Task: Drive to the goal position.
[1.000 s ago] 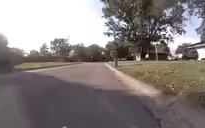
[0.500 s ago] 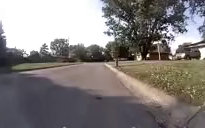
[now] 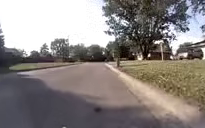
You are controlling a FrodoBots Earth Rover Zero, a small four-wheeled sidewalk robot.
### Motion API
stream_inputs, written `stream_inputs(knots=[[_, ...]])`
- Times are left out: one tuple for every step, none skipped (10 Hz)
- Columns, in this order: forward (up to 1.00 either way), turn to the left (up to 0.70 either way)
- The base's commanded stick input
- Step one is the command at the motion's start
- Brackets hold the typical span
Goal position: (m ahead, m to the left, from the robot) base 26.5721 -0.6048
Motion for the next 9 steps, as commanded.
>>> stream_inputs(knots=[[0.85, 0.28], [0.85, 0.27], [0.85, 0.15], [0.85, 0.0], [0.85, 0.0], [0.85, 0.0], [0.85, 0.0], [0.85, 0.0], [0.85, 0.0]])
